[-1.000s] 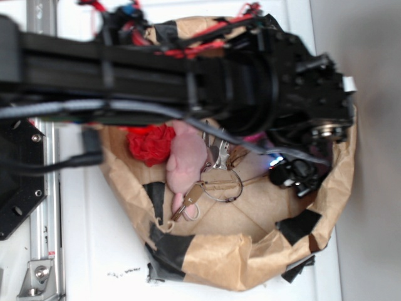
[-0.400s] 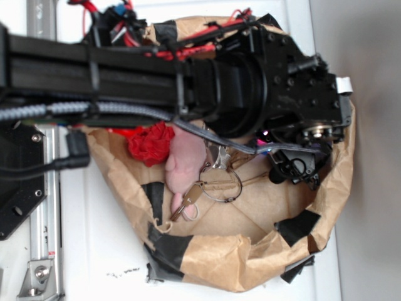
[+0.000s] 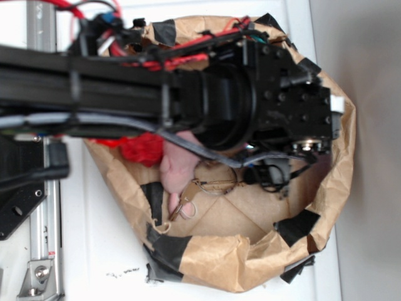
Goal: Grab the wood chip.
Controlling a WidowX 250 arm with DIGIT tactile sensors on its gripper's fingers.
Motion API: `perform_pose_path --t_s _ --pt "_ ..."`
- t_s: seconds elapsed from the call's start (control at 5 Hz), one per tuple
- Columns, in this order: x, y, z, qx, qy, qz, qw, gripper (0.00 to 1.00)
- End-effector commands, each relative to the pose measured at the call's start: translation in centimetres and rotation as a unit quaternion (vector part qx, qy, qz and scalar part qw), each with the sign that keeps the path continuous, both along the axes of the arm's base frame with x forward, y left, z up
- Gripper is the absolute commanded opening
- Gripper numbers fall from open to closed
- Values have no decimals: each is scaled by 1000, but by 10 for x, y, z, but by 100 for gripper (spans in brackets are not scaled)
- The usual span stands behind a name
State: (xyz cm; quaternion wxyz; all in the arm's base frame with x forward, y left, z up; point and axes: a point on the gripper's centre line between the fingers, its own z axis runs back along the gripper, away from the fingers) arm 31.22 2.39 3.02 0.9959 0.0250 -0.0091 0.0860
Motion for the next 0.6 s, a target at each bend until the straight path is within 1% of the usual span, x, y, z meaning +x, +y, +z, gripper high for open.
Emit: perform_pose_path --t_s 0.0,0.2,0.4 --pt "-6 7 81 -6 -39 -137 990 0" --pt "-4 7 88 15 -31 -166 986 0" --pt "-7 6 88 25 -32 -142 989 0"
